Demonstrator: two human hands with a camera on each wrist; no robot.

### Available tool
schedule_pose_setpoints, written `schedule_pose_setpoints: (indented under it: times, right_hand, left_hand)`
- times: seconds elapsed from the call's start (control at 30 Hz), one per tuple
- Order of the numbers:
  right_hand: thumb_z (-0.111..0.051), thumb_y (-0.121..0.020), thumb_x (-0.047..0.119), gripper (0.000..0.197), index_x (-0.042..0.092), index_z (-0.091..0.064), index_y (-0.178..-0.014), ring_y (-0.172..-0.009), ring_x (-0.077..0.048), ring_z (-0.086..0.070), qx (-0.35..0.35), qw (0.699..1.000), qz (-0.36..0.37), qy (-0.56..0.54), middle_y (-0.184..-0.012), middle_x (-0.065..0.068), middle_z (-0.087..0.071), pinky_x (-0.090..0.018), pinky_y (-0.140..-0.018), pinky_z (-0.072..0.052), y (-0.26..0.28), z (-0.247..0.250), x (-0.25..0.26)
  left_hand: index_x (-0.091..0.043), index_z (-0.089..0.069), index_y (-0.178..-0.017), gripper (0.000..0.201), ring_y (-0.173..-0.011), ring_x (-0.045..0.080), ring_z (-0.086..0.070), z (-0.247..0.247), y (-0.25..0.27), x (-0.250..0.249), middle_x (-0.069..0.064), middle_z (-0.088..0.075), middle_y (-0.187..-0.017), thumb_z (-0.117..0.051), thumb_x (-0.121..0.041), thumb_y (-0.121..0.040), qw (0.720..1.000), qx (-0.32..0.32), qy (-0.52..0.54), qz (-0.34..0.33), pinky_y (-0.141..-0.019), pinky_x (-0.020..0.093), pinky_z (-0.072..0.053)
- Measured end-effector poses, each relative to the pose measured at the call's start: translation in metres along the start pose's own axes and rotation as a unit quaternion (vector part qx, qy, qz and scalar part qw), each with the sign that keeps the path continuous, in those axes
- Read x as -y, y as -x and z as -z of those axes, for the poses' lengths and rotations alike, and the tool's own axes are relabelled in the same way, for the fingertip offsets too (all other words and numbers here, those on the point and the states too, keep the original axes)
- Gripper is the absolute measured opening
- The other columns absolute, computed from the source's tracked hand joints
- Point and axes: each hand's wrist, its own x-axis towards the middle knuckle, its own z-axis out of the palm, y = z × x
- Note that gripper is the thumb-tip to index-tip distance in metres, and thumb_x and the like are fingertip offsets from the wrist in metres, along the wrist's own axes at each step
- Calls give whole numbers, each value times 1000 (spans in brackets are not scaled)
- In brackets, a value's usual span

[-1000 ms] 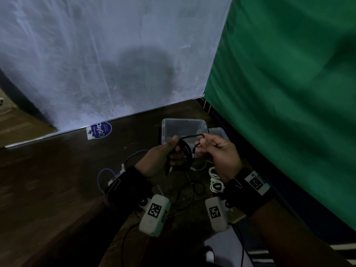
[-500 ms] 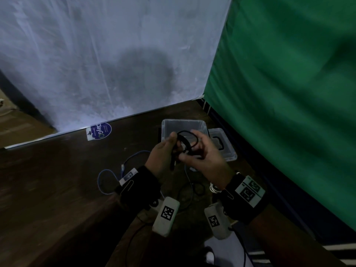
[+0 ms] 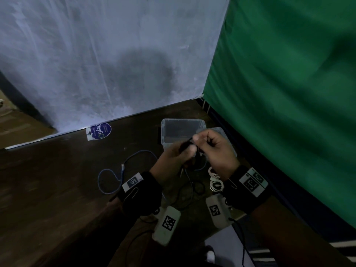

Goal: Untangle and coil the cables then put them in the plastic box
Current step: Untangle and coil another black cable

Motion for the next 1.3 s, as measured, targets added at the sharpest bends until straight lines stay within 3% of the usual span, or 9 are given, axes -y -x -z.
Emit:
schedule_pose_setpoints:
  times: [0.1, 0.3, 0.63, 0.73, 0.9, 1.0, 1.1, 1.17, 1.3]
  right_hand:
    - [-68, -90, 11, 12, 20, -69, -82, -72, -5, -61, -27, 1000, 8, -9, -72, 9, -64, -23, -71, -50, 0, 0, 3]
    - [-66, -92, 16, 15, 11, -70, -105, -69, -2, -64, -52, 997, -11, -61, -71, 10, -69, -20, -68, -52, 5, 3, 12]
    - [-69, -82, 24, 26, 10, -70, -104, -72, -9, -59, 102, 961, -182, -179, -83, 0, -68, -29, -75, -47, 1, 20, 3]
    - [-66, -89, 17, 11, 7, -67, -91, -66, -5, -61, 89, 987, -109, -80, -73, 4, -68, -20, -67, -48, 0, 20, 8]
    - [-64, -94, 14, 17, 1, -59, -83, -57, -2, -55, 2, 1000, 19, 13, -63, 8, -63, -15, -59, -45, -16, 29, 26]
    - [-65, -93, 18, 19, 7, -59, -80, -56, -4, -51, -47, 997, 47, 50, -59, 8, -59, -16, -57, -43, -25, 39, 32]
    - [-66, -93, 25, 19, 18, -58, -77, -63, -16, -53, -74, 994, 48, 58, -75, -18, -64, -30, -63, -47, -30, 46, 29]
    - [-66, -93, 23, 19, 13, -58, -79, -63, -21, -53, -105, 993, 37, 36, -82, -31, -61, -34, -64, -47, -32, 49, 27]
    - [-68, -90, 11, 13, 6, -57, -84, -61, -17, -55, -81, 995, 15, -61, -79, -25, -60, -29, -63, -50, -33, 59, 25]
  left_hand:
    - [-18, -59, -107, 23, -97, 17, -66, 2, -3, -3, 3, -68, -102, -69, -19, -86, 995, 21, -91, -31, -85, 35, -54]
    - [-13, -69, -94, 8, -78, 8, -65, 0, -4, -3, -6, -70, -81, -64, -16, -89, 995, -22, -84, -57, -72, 26, -51]
    - [-15, -66, -103, 26, -92, 18, -67, 5, 0, -4, 4, -71, -97, -63, -26, -80, 1000, 0, 26, -1, -80, 33, -55]
    - [-19, -67, -103, 20, -95, 23, -65, 3, 1, 1, 6, -70, -101, -60, -29, -87, 999, 26, 39, 27, -82, 34, -54]
    - [-14, -47, -137, 51, -119, 23, -59, -1, -3, 9, 10, -59, -133, -48, -45, -96, 985, 54, 121, 111, -100, 37, -48]
    - [-14, -49, -134, 48, -100, 18, -67, -3, -1, 11, 10, -64, -123, -49, -43, -96, 980, 18, 111, 167, -76, 26, -55]
    - [2, -50, -126, 45, -88, 26, -58, -2, -3, 11, 15, -58, -102, -48, -34, -99, 987, 55, 36, 147, -71, 25, -48]
    - [1, -55, -107, 28, -73, 12, -55, -2, -4, 4, 4, -57, -83, -42, -23, -102, 992, 64, -1, 109, -65, 21, -44]
    - [-4, -46, -87, 19, -52, 6, -40, -4, -9, -11, 2, -38, -64, -36, -10, -102, 998, 6, 47, 41, -52, 17, -38]
